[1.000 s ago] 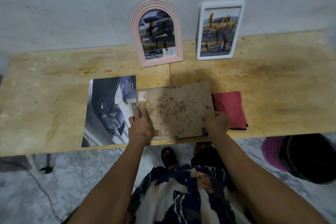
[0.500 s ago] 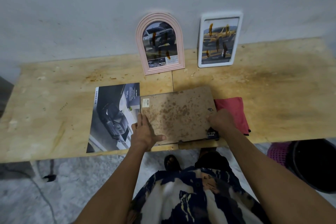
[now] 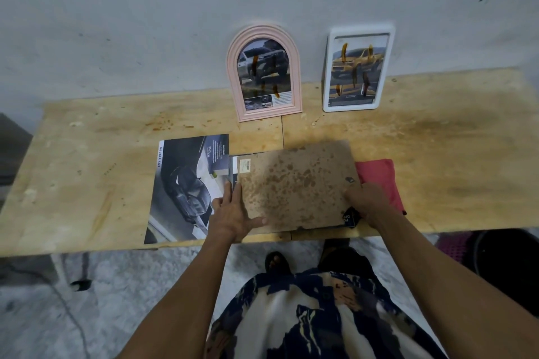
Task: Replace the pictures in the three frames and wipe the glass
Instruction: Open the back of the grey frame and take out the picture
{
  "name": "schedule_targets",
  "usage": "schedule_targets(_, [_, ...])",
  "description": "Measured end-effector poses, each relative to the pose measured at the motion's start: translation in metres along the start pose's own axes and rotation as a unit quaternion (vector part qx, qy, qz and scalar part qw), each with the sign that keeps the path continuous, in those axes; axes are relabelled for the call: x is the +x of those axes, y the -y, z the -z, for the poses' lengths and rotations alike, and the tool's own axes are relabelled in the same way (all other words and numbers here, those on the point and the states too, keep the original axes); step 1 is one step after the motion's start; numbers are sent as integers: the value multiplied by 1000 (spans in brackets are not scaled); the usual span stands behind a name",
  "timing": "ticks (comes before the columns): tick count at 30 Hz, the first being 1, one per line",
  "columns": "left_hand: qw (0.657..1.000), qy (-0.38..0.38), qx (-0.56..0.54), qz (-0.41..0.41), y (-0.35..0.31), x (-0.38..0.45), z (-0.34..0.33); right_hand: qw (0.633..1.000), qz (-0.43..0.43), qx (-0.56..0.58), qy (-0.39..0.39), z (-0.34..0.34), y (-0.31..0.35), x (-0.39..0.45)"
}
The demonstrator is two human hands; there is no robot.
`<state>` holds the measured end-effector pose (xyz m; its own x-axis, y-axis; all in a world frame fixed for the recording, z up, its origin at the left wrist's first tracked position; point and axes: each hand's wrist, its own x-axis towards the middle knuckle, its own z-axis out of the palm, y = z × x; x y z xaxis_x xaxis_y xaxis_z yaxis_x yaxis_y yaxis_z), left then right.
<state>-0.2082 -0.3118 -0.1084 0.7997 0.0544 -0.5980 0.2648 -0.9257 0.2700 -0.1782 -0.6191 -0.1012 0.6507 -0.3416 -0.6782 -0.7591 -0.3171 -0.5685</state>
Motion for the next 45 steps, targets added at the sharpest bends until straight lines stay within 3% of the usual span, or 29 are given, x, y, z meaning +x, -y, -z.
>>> schedule_targets(6, [999, 34, 5, -7, 4, 1, 5, 985, 31, 166, 24, 4, 15, -9])
schedule_targets(11, [998, 55, 35, -7, 6, 2, 8, 972, 86, 219, -27, 12, 28, -11])
schedule_targets(19, [999, 32, 38, 3, 5, 1, 0, 971, 101, 192, -104, 15, 23, -23])
schedule_targets(27, [999, -2, 16, -30, 4, 5, 10, 962, 113, 213, -130, 27, 24, -28])
schedule_targets(30, [992, 16, -112, -61, -1, 10, 33, 953, 96, 249, -141, 38, 31, -24])
schedule_targets(32, [947, 48, -313, -53, -11, 9, 48, 946, 77, 286, -136, 45, 33, -20])
schedule_targets(34, [895, 59, -440, -38, -27, 5, 63, 939, 60, 316, -123, 52, 36, -19])
schedule_targets(38, [890, -4, -453, -43, -63, 8, 75, 932, 37, 344, -111, 70, 34, -12])
schedule_targets(45, [902, 18, -430, -25, -154, 23, 52, 936, 16, 320, -144, 144, 16, 31])
